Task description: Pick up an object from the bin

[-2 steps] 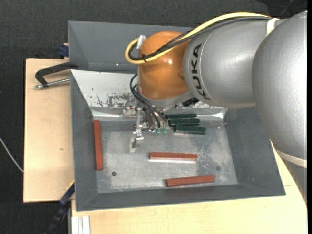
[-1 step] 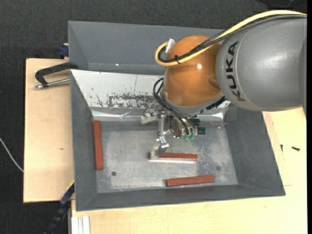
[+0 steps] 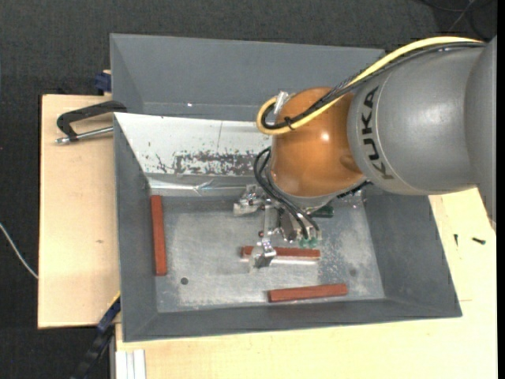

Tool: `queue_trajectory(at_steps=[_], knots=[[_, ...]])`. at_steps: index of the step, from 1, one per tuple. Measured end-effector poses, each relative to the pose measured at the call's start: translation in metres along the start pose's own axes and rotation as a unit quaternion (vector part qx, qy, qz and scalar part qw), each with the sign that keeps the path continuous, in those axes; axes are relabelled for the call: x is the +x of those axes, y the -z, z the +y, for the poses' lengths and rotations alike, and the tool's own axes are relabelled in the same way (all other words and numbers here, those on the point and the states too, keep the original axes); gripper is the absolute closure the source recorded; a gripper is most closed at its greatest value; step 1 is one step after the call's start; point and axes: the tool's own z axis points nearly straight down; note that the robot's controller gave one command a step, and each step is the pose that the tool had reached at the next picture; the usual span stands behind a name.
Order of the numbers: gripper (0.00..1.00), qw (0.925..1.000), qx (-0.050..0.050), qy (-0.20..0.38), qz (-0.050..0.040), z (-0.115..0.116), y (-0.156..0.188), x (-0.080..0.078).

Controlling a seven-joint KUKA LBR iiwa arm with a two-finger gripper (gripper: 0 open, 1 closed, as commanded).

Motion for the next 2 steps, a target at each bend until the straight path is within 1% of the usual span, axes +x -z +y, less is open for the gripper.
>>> queue_trajectory(at_steps=[1, 2], knots=[[0.00, 0.9999, -0.001, -0.014, 0.0049, -0.020, -0.038, -0.020], [1.00, 0.9983, -0.001, 0.058, 0.0098, -0.038, -0.071, 0.000]])
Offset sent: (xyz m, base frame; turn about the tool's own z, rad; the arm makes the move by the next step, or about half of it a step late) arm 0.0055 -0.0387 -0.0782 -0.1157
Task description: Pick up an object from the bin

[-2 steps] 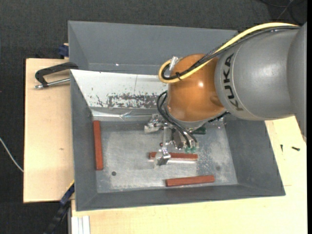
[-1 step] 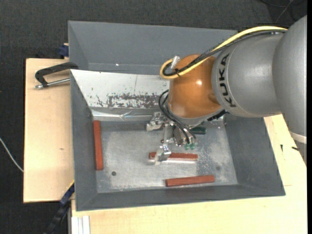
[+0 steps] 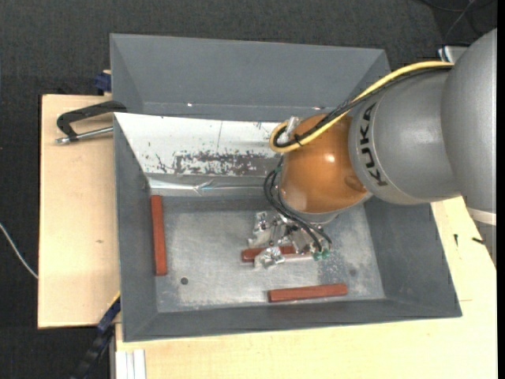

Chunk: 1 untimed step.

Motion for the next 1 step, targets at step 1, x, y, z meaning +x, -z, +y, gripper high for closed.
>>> queue_trajectory(at_steps=[1], knots=[[1.00, 1.0000, 0.000, 0.000, -0.0001, 0.0000, 0.0000, -0.0001]])
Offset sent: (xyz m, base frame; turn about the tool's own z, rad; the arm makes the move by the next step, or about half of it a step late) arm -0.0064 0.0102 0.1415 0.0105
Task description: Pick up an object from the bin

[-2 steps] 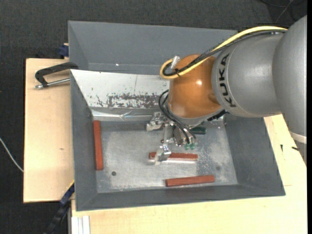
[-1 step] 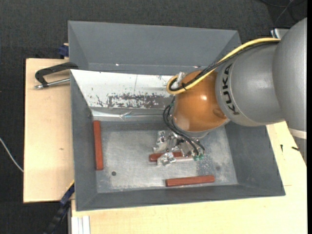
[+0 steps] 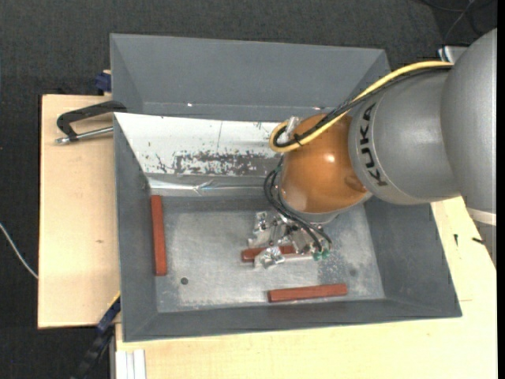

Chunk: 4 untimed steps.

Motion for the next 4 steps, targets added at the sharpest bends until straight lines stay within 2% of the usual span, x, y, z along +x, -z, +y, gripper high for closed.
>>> queue_trajectory(at_steps=[1, 2, 3, 4], knots=[[1.00, 1.0000, 0.000, 0.000, 0.0001, 0.000, 0.001, 0.001], [1.00, 0.9972, 0.001, 0.074, -0.0063, -0.046, 0.100, 0.013], [1.00, 0.9972, 0.001, 0.074, -0.0063, -0.046, 0.100, 0.013], [1.00, 0.9967, 0.001, 0.081, -0.0063, -0.044, 0.121, 0.007]])
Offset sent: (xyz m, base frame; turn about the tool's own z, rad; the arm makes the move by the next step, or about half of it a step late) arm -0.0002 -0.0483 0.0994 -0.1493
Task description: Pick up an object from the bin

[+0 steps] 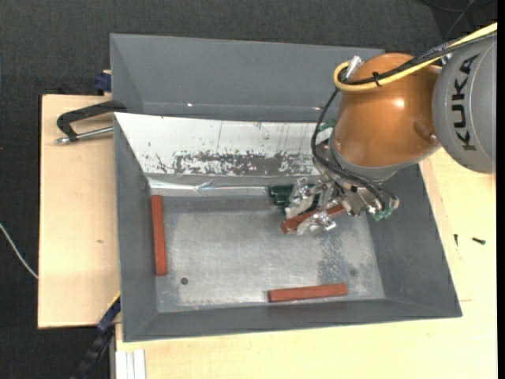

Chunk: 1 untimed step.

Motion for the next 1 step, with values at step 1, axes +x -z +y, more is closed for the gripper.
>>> queue_trajectory(at_steps=[1], knots=[[1.00, 1.0000, 0.000, 0.005, -0.0003, -0.0007, 0.0372, -0.0047]])
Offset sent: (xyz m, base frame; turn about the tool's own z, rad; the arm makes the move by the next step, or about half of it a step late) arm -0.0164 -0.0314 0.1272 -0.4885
